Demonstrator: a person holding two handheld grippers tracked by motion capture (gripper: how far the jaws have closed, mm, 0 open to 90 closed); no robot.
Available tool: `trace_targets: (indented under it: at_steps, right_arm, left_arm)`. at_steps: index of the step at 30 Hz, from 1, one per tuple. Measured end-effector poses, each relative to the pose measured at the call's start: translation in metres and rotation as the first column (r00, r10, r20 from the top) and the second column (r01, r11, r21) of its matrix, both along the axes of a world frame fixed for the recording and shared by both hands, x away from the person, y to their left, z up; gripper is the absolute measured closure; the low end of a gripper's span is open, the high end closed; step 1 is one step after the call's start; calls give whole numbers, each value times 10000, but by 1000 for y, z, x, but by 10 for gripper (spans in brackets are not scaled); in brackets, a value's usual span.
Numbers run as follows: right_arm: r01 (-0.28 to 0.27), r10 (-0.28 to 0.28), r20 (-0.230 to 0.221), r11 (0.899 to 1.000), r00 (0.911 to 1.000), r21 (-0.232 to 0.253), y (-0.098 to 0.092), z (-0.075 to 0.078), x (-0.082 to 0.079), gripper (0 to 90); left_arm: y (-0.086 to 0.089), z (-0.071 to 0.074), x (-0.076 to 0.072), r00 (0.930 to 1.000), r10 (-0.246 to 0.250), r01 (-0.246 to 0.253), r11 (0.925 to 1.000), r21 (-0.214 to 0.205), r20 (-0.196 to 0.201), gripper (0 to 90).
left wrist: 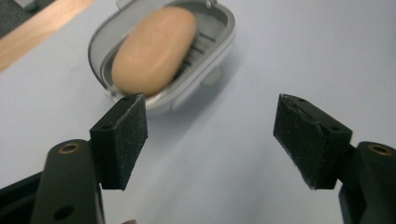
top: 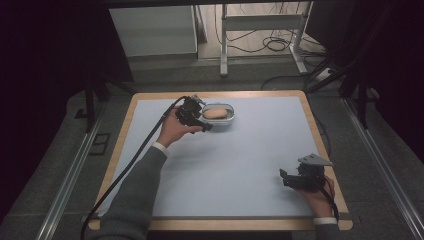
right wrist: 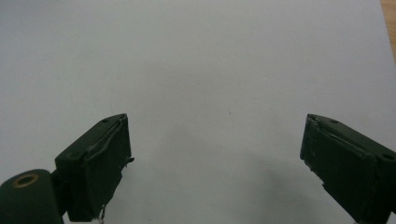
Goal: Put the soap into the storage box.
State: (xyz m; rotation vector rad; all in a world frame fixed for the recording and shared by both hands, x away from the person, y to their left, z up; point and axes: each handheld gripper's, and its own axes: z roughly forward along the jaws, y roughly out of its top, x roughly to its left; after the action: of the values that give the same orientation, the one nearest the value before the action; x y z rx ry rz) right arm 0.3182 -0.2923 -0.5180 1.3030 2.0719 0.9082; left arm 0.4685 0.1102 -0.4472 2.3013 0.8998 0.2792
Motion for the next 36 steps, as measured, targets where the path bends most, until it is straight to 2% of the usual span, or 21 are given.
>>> trace_targets:
  at_steps: [3, 8, 9, 13, 14, 15, 20, 24, 28, 33, 34, 36]
  right_arm:
    - [9, -9, 0, 10000, 10000, -9, 0, 0, 0, 85]
    - [63, -63, 17, 10000, 10000, -23, -2, 0, 0, 85]
    - [63, -63, 17, 10000, 10000, -23, -2, 0, 0, 85]
    - [56, -56, 27, 10000, 10000, -65, -1, 1, 0, 85]
    - [54, -54, 27, 10000, 10000, -67, -1, 1, 0, 85]
    - [52, -52, 23, 10000, 10000, -66, -1, 1, 0, 86]
    - [46, -46, -4, 10000, 10000, -62, -2, 1, 0, 86]
    - [77, -77, 62, 10000, 10000, -36, -3, 2, 0, 85]
    - [100, -99, 95, 9999, 9999, -17, -3, 3, 0, 85]
    - [80, -81, 228, 10000, 9997, 48, -2, 3, 0, 85]
    - [52, -53, 237, 10000, 9997, 55, -1, 4, 0, 86]
    - [-40, 36, 234, 9998, 9997, 171, 0, 4, 0, 85]
  left_arm:
    - [7, -3, -13, 10000, 19, -19, 10000, 81, 12, 261]
    - [18, -6, -35, 9999, 92, -91, 9999, -108, 127, 262]
    - [18, -6, -35, 9999, 92, -91, 9999, -108, 127, 260]
    - [30, -9, -58, 9993, 225, -215, 9992, -335, 291, 251]
    - [30, -9, -58, 9993, 225, -215, 9992, -335, 291, 251]
    - [36, -12, -67, 9992, 265, -251, 9987, -452, 301, 250]
    - [57, -28, -88, 9983, 558, -545, 9953, -795, 145, 240]
    - [77, -46, -106, 9942, 1071, -1057, 9902, -916, 103, 241]
    - [91, -59, -121, 9909, 1338, -1346, 9850, -1076, -149, 242]
    - [102, -71, -129, 9866, 1592, -1623, 9794, -1200, -348, 243]
    - [105, -71, -129, 9853, 1680, -1705, 9798, -1045, -316, 242]
    - [107, -70, -130, 9839, 1768, -1789, 9745, -1356, -275, 244]
